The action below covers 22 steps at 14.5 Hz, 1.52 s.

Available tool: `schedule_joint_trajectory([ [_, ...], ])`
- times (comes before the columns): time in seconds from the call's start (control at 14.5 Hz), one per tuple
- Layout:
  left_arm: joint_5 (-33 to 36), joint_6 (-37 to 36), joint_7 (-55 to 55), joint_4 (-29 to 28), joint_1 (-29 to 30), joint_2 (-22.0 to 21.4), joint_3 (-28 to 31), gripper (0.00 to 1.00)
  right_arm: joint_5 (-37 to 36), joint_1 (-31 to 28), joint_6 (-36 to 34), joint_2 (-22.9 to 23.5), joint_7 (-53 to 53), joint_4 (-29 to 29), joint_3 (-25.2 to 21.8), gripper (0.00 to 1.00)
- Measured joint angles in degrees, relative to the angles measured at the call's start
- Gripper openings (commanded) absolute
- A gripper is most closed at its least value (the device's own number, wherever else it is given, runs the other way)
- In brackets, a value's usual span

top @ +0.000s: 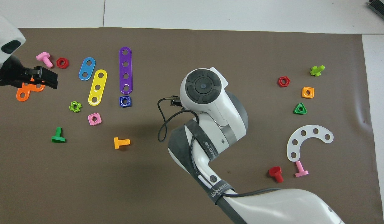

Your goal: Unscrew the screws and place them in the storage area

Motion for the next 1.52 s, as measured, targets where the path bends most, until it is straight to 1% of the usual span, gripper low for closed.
schedule_joint_trajectory([
  [0.14,0.0,-0.1,0.0,-0.6,0.0,-0.8,0.0,1.00,-1.7,0.8,4.2,4.2,0.1,1.1,0.0,0.94],
  [0.21,0.0,0.1,0.1,-1.1,0.0,-0.9,0.0,1.00,-2.4,0.8,5.8,5.7,0.1,1.4,0.0,0.87],
  [0.35,0.0,1.0,0.1,-2.5,0.0,-0.9,0.0,1.00,-3.0,0.7,7.6,7.4,0.1,1.7,-0.3,0.68],
  [0.41,0.0,1.3,0.1,-2.8,0.0,-0.9,-0.1,1.00,-3.0,0.7,7.6,7.5,0.1,1.6,-0.4,0.60],
  [0.48,0.0,1.5,0.1,-3.0,0.0,-0.9,-0.1,1.00,-3.0,0.7,7.4,7.5,0.1,1.6,-0.5,0.52],
  [0.55,0.0,1.6,0.1,-3.2,0.0,-1.0,-0.1,1.00,-3.0,0.7,7.3,7.5,0.1,1.4,-0.5,0.48],
  [1.04,0.0,2.3,0.1,-5.2,-0.2,-2.0,-0.3,1.00,-3.0,0.8,7.7,7.6,0.1,0.2,-0.4,0.47],
  [1.11,0.0,2.3,0.1,-5.3,-0.1,-2.1,-0.2,1.00,-3.0,0.8,8.1,7.6,0.1,0.2,-0.4,0.44],
  [1.18,0.0,2.3,0.1,-5.3,0.2,-2.1,-0.1,1.00,-3.0,0.8,8.6,7.6,0.1,0.2,-0.4,0.34],
  [1.24,0.0,2.4,0.1,-5.3,0.5,-2.2,0.1,1.00,-3.0,0.8,8.8,7.6,0.0,0.2,-0.4,0.15],
  [1.31,0.0,2.4,0.1,-5.4,0.8,-2.2,0.3,1.00,-3.0,0.8,8.9,7.6,-0.2,0.1,-0.4,0.00],
  [1.52,0.0,2.4,0.1,-5.4,1.8,-2.2,0.4,1.00,-3.1,0.9,8.9,7.5,-0.8,0.0,-0.4,0.00],
])
